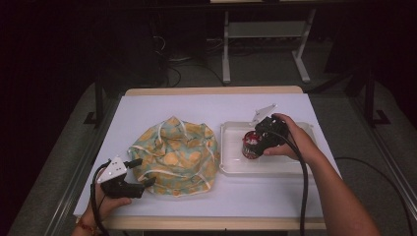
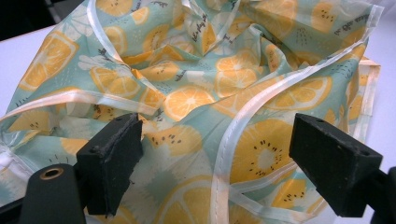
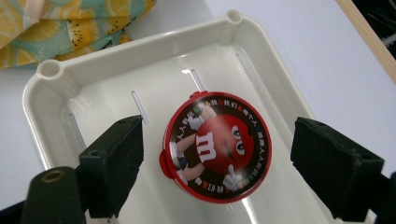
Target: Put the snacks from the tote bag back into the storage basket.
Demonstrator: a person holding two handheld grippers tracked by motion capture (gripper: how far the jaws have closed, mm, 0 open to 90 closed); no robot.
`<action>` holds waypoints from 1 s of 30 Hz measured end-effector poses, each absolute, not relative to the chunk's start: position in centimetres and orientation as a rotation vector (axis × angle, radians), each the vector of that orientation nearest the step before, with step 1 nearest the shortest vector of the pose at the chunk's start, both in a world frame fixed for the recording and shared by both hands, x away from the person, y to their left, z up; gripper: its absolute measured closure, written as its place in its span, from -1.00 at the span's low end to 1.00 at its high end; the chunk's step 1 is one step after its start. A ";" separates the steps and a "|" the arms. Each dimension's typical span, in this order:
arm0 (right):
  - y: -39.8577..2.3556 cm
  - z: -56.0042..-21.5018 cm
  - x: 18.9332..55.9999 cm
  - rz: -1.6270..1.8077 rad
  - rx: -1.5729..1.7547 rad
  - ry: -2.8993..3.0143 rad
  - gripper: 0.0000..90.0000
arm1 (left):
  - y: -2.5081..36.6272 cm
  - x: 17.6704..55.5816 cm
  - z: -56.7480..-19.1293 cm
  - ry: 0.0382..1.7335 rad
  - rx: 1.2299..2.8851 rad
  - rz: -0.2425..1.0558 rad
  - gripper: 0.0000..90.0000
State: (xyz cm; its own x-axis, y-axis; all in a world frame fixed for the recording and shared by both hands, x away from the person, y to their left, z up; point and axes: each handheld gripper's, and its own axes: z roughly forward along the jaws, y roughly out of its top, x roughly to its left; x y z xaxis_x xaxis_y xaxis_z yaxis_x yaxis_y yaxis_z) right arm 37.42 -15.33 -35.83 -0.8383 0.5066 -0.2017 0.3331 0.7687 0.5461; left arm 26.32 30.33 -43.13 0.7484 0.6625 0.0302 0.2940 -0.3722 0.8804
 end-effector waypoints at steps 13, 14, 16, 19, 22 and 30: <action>-16.6 -36.3 36.6 0.766 0.691 2.591 -0.63 | 30.3 26.3 -43.2 0.729 1.970 0.473 -0.63; -16.7 -36.4 36.5 0.765 0.692 2.586 -0.63 | 30.3 26.3 -43.2 0.728 1.970 0.473 -0.63; -16.9 -36.5 36.4 0.772 0.698 2.585 -0.63 | 30.3 26.3 -43.2 0.727 1.970 0.473 -0.63; -17.1 -36.6 36.3 0.774 0.706 2.579 -0.63 | 30.3 26.3 -43.2 0.727 1.971 0.474 -0.63; -17.3 -36.7 36.1 0.780 0.711 2.573 -0.63 | 30.3 26.3 -43.2 0.727 1.972 0.473 -0.63; -18.0 -37.0 35.5 0.795 0.731 2.557 -0.63 | 30.3 26.3 -43.2 0.727 1.973 0.472 -0.63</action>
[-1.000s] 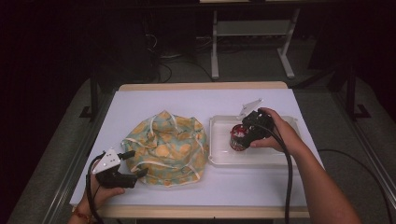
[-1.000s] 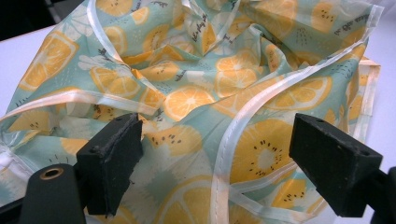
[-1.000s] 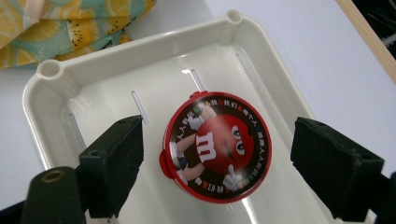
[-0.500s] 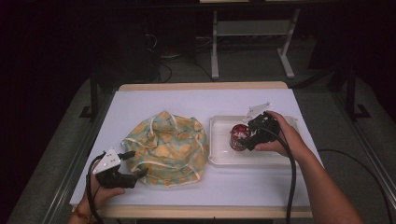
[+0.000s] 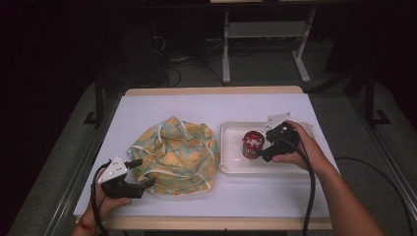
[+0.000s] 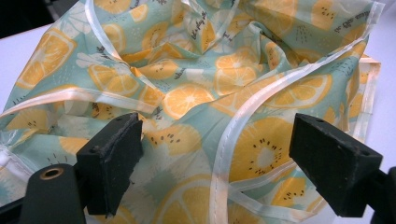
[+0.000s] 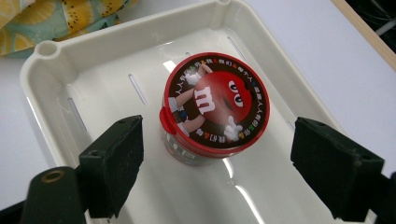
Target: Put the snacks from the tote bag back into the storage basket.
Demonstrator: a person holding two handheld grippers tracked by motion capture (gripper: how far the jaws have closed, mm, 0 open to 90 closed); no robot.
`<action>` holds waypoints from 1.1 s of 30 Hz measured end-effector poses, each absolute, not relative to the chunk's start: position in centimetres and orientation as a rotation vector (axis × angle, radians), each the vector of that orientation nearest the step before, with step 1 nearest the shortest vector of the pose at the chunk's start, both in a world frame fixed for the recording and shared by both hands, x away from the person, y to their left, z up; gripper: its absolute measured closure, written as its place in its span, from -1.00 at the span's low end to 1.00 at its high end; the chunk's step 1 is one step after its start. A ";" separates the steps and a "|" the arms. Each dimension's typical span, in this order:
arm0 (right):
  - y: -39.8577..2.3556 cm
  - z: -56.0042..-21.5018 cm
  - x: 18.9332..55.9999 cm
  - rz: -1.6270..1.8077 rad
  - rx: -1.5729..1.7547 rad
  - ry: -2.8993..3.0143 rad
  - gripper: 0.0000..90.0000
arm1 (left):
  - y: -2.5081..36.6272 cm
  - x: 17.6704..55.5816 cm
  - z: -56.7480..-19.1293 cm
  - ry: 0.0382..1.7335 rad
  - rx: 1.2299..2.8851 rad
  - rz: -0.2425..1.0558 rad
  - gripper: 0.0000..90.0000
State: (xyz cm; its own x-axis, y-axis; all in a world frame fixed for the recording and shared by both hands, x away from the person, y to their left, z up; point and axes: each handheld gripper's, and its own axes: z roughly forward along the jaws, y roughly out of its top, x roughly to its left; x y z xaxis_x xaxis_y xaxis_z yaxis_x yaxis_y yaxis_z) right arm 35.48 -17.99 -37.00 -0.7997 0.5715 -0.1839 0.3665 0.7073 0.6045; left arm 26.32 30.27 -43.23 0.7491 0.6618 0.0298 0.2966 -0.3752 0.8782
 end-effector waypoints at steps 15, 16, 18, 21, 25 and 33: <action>-19.3 -37.7 34.2 0.801 0.743 2.522 -0.63 | 30.2 26.3 -43.2 0.727 1.974 0.470 -0.63; -19.4 -37.8 34.1 0.808 0.746 2.517 -0.63 | 30.2 26.3 -43.2 0.726 1.974 0.470 -0.63; -19.6 -37.9 33.8 0.810 0.746 2.506 -0.63 | 30.2 26.4 -43.2 0.725 1.976 0.471 -0.63; -20.0 -38.0 33.5 0.814 0.744 2.491 -0.63 | 30.2 26.4 -43.2 0.724 1.978 0.472 -0.63; -20.4 -38.3 32.9 0.829 0.744 2.468 -0.63 | 30.2 26.4 -43.2 0.723 1.979 0.472 -0.63; -21.5 -38.9 31.8 0.850 0.751 2.446 -0.62 | 30.1 26.4 -43.2 0.723 1.980 0.472 -0.63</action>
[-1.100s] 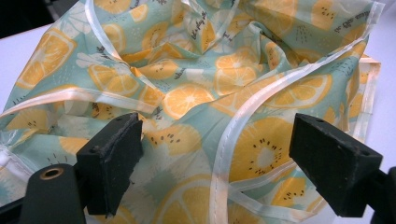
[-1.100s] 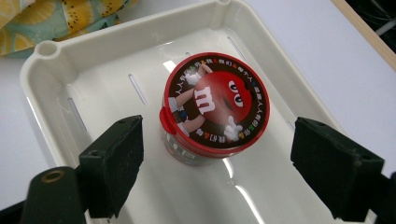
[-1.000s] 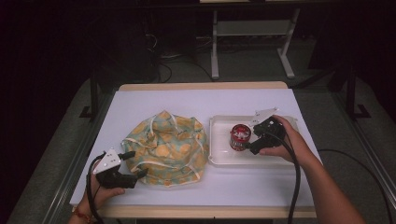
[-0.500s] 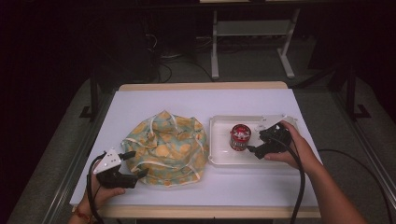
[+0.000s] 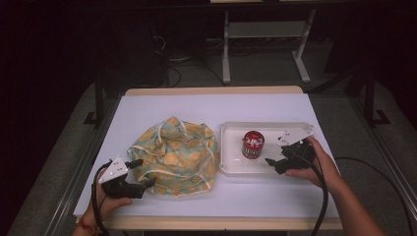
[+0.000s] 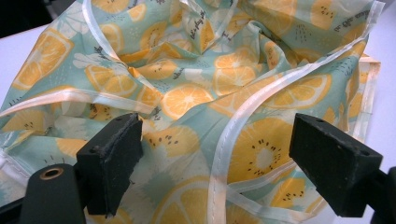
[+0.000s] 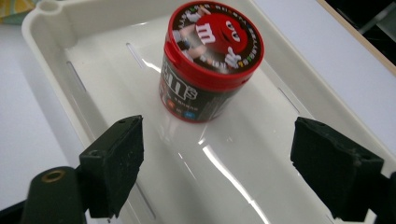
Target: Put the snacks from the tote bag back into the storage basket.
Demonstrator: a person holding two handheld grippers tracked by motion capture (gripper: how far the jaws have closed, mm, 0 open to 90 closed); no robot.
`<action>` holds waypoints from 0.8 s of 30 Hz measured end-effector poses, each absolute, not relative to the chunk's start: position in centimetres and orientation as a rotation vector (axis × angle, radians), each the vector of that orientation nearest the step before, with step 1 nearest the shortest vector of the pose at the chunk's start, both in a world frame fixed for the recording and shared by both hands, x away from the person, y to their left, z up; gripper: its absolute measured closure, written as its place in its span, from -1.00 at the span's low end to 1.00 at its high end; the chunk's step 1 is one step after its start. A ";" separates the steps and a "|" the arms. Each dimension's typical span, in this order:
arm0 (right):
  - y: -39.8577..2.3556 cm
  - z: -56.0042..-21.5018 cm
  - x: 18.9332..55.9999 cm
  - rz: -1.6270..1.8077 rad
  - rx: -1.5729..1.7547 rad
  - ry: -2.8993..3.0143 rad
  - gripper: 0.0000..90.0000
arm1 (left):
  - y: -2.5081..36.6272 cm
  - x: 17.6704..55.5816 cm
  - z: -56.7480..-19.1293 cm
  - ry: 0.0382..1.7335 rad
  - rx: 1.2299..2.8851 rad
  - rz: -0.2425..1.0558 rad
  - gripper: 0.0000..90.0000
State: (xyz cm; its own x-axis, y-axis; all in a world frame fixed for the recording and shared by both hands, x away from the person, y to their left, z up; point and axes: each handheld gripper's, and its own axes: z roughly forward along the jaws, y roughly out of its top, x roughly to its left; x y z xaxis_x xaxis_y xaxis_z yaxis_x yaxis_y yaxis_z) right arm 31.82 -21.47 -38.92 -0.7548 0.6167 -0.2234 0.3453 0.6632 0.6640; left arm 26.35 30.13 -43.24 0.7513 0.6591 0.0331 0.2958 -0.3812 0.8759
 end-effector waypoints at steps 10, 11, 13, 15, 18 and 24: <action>-22.5 -39.6 30.5 0.874 0.740 2.397 -0.62 | 30.1 26.3 -43.3 0.724 1.982 0.471 -0.63; -22.7 -39.7 30.4 0.875 0.739 2.390 -0.62 | 30.1 26.3 -43.3 0.723 1.983 0.472 -0.63; -22.9 -39.8 30.1 0.899 0.743 2.392 -0.62 | 30.1 26.3 -43.3 0.723 1.983 0.472 -0.63; -23.2 -40.0 29.9 0.893 0.741 2.387 -0.62 | 30.1 26.3 -43.3 0.722 1.984 0.472 -0.63; -23.5 -40.3 29.5 0.904 0.749 2.382 -0.62 | 30.1 26.3 -43.3 0.721 1.987 0.473 -0.63; -24.3 -40.9 28.9 0.931 0.756 2.370 -0.62 | 30.0 26.3 -43.3 0.722 1.989 0.471 -0.63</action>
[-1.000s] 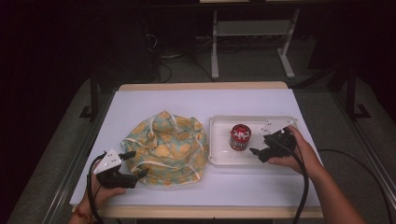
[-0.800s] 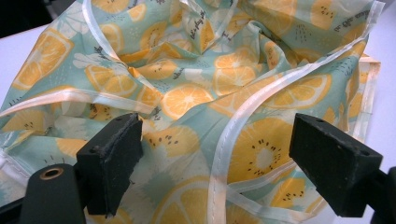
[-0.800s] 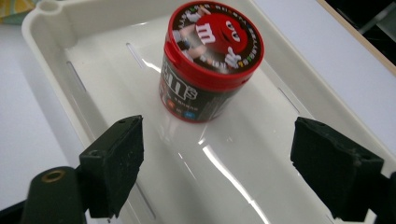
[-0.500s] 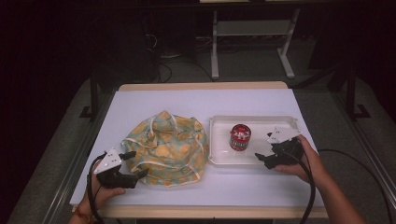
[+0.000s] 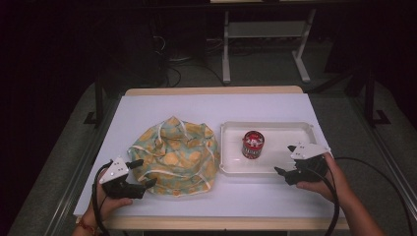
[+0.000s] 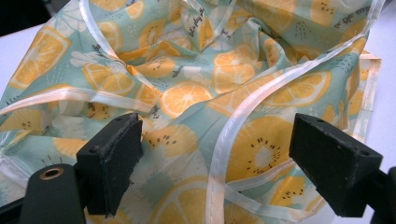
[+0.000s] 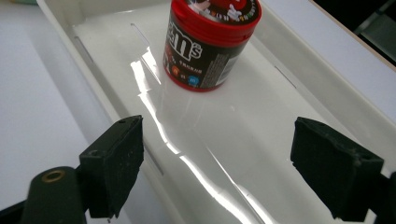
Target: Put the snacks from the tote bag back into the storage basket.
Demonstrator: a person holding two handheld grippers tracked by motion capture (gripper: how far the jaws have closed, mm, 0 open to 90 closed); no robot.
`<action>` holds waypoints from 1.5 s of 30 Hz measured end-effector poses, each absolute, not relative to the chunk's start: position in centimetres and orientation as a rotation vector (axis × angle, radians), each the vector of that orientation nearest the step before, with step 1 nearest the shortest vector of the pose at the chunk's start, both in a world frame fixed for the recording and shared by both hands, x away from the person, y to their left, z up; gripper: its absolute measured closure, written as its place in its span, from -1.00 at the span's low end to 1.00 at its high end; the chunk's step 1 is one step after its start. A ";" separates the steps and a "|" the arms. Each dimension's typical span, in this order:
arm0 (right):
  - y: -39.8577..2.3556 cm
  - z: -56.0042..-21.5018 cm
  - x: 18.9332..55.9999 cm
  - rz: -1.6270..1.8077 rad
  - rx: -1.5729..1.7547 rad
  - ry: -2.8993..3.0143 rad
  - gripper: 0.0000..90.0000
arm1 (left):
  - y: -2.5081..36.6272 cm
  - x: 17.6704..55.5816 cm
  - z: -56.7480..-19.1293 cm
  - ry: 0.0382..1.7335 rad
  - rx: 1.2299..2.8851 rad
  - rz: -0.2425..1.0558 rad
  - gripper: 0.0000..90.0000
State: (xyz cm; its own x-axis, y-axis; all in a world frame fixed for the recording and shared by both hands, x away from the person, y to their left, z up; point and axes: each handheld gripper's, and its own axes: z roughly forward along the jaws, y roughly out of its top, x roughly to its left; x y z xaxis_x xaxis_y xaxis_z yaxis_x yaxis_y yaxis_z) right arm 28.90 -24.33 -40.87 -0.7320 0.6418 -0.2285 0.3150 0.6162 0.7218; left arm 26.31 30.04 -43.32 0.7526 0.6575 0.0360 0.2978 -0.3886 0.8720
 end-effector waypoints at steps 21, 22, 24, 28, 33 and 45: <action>-28.2 -43.5 26.1 1.080 0.835 2.225 -0.58 | 29.9 26.3 -43.4 0.719 1.998 0.467 -0.63; -28.3 -43.7 25.9 1.085 0.837 2.218 -0.59 | 29.9 26.3 -43.4 0.719 1.998 0.467 -0.63; -28.4 -43.9 25.7 1.083 0.855 2.205 -0.59 | 29.9 26.3 -43.4 0.720 1.998 0.467 -0.63; -28.9 -44.3 25.1 1.114 0.865 2.175 -0.59 | 29.9 26.2 -43.4 0.720 1.999 0.466 -0.63; -29.4 -44.5 24.7 1.150 0.876 2.140 -0.59 | 29.9 26.3 -43.4 0.717 2.001 0.466 -0.63; -30.4 -45.2 23.8 1.210 0.918 2.070 -0.59 | 29.9 26.2 -43.5 0.719 2.000 0.465 -0.63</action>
State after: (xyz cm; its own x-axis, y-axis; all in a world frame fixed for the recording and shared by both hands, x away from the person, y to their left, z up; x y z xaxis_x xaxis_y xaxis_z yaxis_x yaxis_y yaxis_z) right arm 23.79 -30.39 -45.16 -0.6046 0.7861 -0.1280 0.2742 0.3564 0.8932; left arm 26.22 29.88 -43.48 0.7569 0.6525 0.0362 0.3008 -0.3971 0.8671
